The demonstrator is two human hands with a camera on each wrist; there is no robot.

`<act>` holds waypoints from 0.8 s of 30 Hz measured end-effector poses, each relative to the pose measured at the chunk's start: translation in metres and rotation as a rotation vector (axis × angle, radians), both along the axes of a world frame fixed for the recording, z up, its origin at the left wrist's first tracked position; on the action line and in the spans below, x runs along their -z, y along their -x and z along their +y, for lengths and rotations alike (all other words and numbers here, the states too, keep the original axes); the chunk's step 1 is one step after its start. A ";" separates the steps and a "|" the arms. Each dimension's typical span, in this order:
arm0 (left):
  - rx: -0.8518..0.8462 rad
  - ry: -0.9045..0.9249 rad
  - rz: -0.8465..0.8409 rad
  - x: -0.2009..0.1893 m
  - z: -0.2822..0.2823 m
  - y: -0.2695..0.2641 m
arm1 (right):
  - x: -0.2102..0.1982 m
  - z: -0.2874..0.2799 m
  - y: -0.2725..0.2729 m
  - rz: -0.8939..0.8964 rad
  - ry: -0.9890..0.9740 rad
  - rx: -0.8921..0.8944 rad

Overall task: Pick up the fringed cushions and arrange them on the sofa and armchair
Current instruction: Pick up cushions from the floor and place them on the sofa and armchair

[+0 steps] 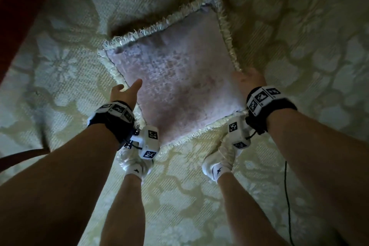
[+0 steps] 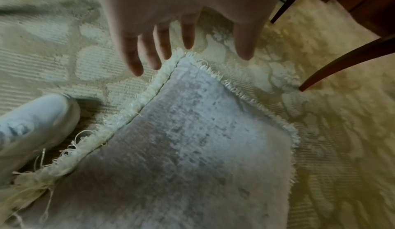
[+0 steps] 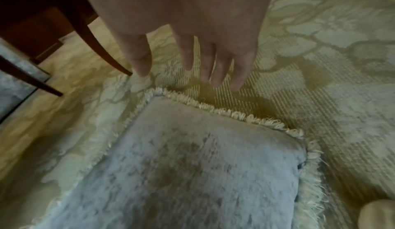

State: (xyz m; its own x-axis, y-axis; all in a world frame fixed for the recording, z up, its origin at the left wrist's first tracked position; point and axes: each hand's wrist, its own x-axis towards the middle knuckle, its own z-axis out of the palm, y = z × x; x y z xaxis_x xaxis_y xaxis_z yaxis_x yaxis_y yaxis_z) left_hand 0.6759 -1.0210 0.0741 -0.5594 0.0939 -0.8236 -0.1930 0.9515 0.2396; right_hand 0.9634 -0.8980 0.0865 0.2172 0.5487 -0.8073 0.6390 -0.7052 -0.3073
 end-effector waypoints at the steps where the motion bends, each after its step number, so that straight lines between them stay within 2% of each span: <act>1: -0.009 0.001 0.000 0.017 -0.003 0.000 | 0.017 0.001 0.004 -0.008 -0.003 -0.035; 6: 0.008 0.036 -0.005 0.090 -0.019 0.001 | 0.084 0.005 0.023 0.004 -0.050 -0.088; 9: 0.033 0.066 0.022 0.121 -0.022 0.004 | 0.120 0.011 0.026 -0.014 -0.089 -0.147; 14: -0.010 0.026 0.022 0.162 -0.018 -0.001 | 0.167 0.015 0.021 -0.062 -0.125 -0.117; 18: -0.053 -0.038 0.046 0.185 -0.019 -0.009 | 0.194 0.011 0.014 -0.154 -0.072 -0.095; 24: -0.054 -0.064 0.060 0.204 -0.025 -0.010 | 0.201 0.024 0.008 -0.240 0.027 -0.178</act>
State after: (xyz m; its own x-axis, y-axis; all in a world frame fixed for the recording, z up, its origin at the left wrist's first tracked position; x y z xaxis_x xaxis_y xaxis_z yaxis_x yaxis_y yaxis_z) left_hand 0.6856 -1.0455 -0.1299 -0.6128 0.1137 -0.7820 -0.2271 0.9225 0.3120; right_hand 0.9549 -0.8744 -0.1141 0.3059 0.5743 -0.7594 0.8057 -0.5811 -0.1149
